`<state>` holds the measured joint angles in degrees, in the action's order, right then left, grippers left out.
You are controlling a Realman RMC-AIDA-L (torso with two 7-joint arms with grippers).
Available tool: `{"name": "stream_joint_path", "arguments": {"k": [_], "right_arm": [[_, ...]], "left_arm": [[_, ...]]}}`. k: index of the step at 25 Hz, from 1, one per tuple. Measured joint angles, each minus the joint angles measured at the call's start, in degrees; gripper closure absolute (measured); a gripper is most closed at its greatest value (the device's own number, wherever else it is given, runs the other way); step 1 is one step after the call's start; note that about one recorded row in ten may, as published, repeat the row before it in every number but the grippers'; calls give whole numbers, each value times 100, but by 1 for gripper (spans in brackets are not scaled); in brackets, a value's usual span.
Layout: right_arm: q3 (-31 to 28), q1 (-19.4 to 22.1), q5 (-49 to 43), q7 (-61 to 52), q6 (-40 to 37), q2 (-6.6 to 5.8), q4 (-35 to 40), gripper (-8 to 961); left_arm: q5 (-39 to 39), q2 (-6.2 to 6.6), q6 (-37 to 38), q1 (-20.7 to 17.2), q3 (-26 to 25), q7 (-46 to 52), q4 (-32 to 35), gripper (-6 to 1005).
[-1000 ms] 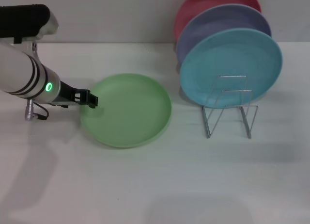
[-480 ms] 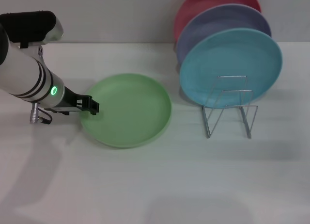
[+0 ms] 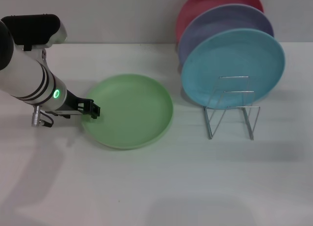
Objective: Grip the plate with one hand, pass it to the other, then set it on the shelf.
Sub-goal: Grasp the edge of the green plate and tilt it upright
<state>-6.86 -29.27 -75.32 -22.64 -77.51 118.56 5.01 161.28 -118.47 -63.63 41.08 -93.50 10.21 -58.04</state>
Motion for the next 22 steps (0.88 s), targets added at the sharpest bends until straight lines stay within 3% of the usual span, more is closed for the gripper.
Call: {"name": "stream_joint_path", "arguments": {"k": [5,10,22], "right_arm": [[0,0,0,-2,0,0,0,490],[0,0,0,-3,0,0,0,490],[0,0,0,-3,-1,0,0,489]], "left_arm": [[0,7,-3,8,-1,-24,52,282],[0,11,0,17,2,-39,91,409],[-1,17,1,24,13,-69,155,464]]}}
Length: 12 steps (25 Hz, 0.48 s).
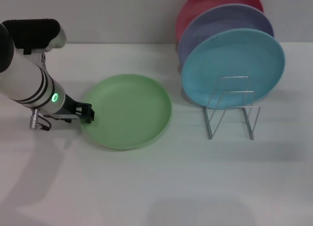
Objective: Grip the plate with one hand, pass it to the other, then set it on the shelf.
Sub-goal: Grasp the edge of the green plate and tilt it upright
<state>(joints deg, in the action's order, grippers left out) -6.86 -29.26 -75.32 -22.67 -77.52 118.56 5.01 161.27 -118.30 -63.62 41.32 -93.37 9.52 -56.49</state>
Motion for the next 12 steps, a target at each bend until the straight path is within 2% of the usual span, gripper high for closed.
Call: {"name": "stream_joint_path", "arguments": {"k": [12], "right_arm": [[0,0,1,0,0,1,0,490]], "left_arm": [[-12,-3,-61,43,4,-91,29,535]]}}
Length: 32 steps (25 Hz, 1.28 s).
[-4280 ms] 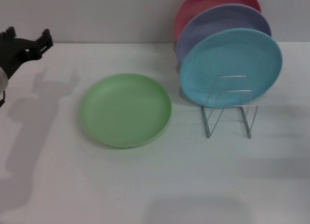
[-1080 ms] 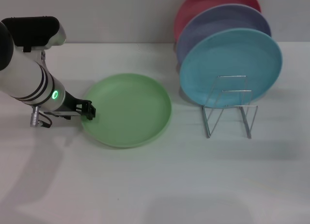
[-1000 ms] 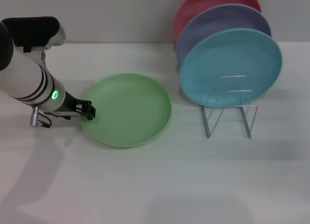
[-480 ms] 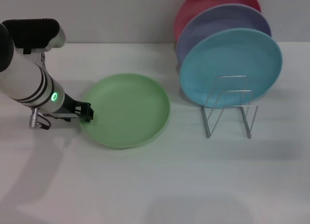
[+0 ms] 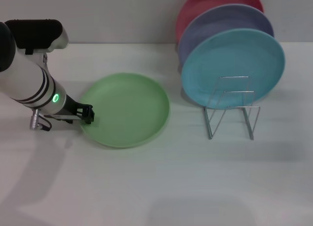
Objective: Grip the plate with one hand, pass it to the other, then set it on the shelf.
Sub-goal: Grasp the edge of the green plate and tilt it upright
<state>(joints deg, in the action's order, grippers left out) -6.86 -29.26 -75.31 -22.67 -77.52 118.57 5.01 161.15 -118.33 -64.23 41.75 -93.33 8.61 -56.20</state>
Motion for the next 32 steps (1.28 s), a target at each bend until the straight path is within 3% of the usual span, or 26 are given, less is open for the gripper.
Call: {"name": "stream_joint_path", "arguments": {"k": [12,32], "right_arm": [[0,0,0,0,0,8,0,490],[0,0,0,0,-10,8,0,489]], "left_arm": [[-27,1,-38,38,-2,-49,-28,558],[0,12,-63,88,-29,-53,8,737]]}}
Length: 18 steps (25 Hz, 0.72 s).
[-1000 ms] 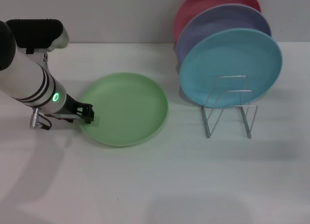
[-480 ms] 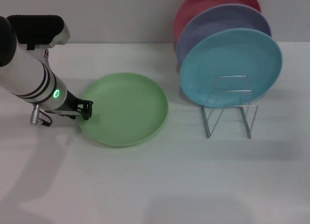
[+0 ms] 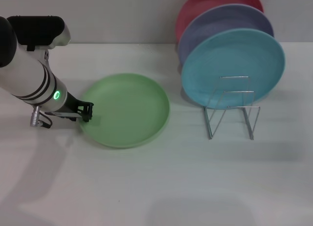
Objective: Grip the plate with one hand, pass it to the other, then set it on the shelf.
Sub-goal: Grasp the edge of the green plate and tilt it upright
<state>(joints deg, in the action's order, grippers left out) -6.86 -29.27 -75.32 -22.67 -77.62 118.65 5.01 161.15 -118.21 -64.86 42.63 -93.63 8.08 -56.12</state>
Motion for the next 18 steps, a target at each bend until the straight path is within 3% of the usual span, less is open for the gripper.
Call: {"name": "stream_joint_path", "arguments": {"k": [18], "right_arm": [[0,0,0,0,-34,0,0,489]], "left_arm": [[5,3,-63,-1,-4,-47,-33,818]]}}
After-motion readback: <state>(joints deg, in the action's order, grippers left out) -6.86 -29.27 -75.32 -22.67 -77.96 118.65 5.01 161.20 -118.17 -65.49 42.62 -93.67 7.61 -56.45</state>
